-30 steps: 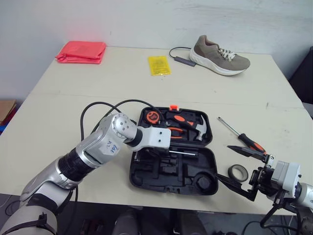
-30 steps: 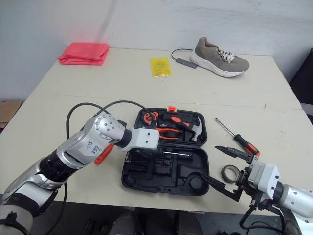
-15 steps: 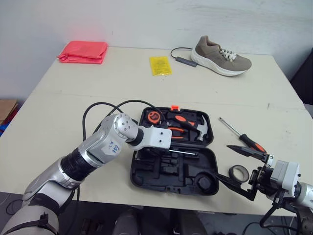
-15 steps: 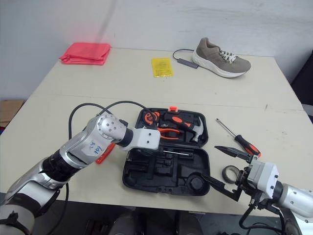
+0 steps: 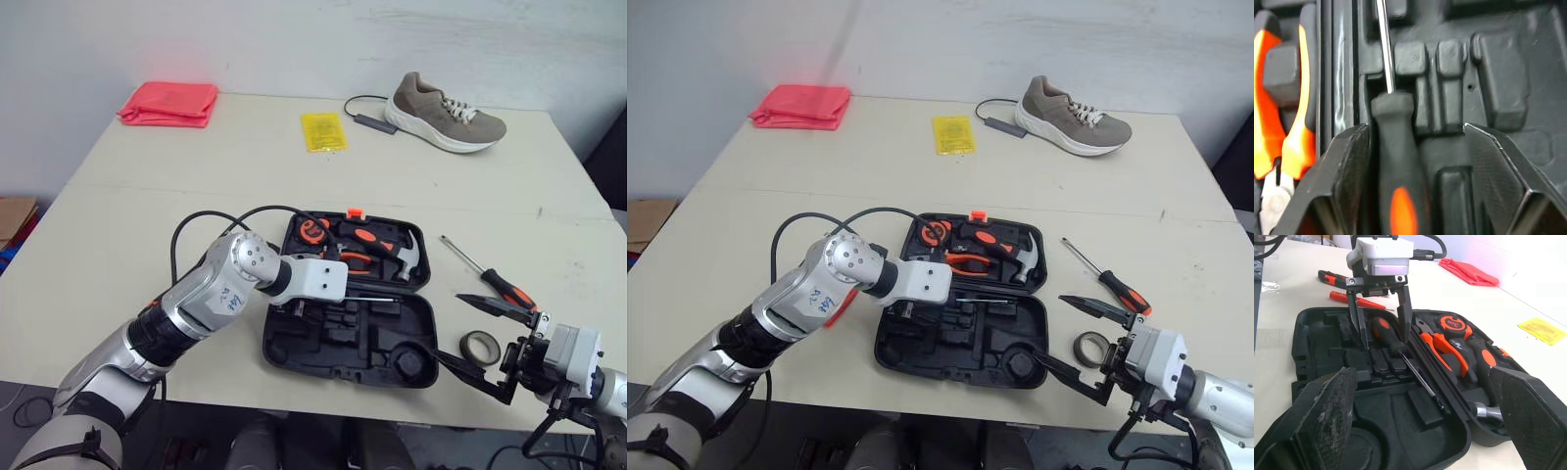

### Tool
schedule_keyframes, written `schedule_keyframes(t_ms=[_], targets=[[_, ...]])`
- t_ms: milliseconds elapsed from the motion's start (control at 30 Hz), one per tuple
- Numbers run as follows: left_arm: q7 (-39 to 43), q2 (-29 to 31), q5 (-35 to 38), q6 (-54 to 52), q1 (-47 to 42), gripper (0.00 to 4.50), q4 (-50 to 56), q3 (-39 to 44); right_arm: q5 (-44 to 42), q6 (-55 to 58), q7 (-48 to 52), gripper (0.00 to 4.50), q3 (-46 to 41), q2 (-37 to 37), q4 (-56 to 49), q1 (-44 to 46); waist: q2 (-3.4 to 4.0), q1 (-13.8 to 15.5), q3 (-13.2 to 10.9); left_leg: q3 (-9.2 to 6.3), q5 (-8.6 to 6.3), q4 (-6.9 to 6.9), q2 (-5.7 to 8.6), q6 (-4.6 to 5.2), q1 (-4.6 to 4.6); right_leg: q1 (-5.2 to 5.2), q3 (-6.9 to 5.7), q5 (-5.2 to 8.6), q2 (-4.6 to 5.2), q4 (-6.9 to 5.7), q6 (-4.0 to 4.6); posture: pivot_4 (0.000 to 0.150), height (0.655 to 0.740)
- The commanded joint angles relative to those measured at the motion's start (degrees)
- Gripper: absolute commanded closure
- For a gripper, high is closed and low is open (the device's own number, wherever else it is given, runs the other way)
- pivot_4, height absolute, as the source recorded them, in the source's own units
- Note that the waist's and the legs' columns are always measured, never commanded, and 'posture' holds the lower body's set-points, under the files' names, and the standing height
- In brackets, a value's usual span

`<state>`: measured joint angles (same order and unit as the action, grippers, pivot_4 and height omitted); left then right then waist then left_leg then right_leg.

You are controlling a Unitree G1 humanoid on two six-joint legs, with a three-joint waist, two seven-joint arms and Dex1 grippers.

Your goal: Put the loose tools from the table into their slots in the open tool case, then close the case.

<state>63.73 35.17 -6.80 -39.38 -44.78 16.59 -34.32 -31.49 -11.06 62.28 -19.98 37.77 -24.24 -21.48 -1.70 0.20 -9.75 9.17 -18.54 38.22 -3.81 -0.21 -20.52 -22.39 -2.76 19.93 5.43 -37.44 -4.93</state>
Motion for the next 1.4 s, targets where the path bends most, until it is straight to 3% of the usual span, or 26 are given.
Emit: schedule_keyframes(t_ms=[33, 267, 467, 500, 833, 1400], targets=[[1.3, 1.9, 2.3, 0.7, -0.1, 1.59, 3.2, 4.3, -0.8, -1.0, 0.7, 0.0, -0.9, -0.3, 0.1, -0.7, 0.0, -0.1, 0.0, -0.01, 0.0, -0.01, -0.01, 0.0, 0.0, 0.0, -0.01, 0.0, 0.0, 0.0, 0.0, 0.15, 0.74], [0.0, 0.8, 9.6, 11.1, 4.9, 1.59, -1.3, 14.0, -0.7, -1.1, 0.8, 0.0, -0.7, -0.6, -0.1, -1.3, 0.04, -0.2, 0.0, -0.01, 0.01, -0.01, -0.02, -0.01, 0.02, -0.01, -0.01, 0.0, 0.02, -0.01, 0.0, 0.15, 0.74], [-0.9, -6.6, 18.8, 17.2, 10.3, 4.26, -9.8, 21.7, -0.8, -0.4, 0.0, 0.0, -0.5, -0.6, -0.8, -1.0, 0.05, -0.1, 0.0, -0.04, -0.01, 0.05, 0.02, 0.02, 0.0, 0.03, -0.05, -0.01, 0.08, -0.02, -0.02, 0.15, 0.74], [-1.1, -7.4, 19.3, 17.4, 10.9, 4.45, -10.8, 22.0, -0.8, -0.3, -0.1, 0.0, -0.5, -0.5, -0.9, -1.0, 0.05, -0.1, 0.0, -0.04, -0.01, 0.05, 0.02, 0.02, 0.0, 0.03, -0.06, -0.01, 0.08, -0.03, -0.02, 0.15, 0.74], [-2.7, -10.7, 17.5, 23.8, 14.6, 4.45, -15.3, 19.1, -0.8, 1.6, -1.4, 0.0, -0.8, 0.2, -1.6, -0.1, 0.05, -0.2, 0.0, -0.04, -0.01, 0.01, 0.01, 0.01, 0.01, 0.02, -0.07, -0.01, 0.04, -0.02, -0.02, 0.15, 0.74], [-6.4, -10.5, 11.1, 19.8, 16.2, 4.45, -20.2, 12.9, -1.0, 6.3, -3.5, 0.0, -1.0, 1.1, -4.7, 2.2, 0.14, -0.2, 0.1, -0.15, -0.03, -0.06, 0.01, 0.04, 0.36, 0.48, -0.16, -0.01, 0.08, 0.12, -0.02, 0.15, 0.74]])
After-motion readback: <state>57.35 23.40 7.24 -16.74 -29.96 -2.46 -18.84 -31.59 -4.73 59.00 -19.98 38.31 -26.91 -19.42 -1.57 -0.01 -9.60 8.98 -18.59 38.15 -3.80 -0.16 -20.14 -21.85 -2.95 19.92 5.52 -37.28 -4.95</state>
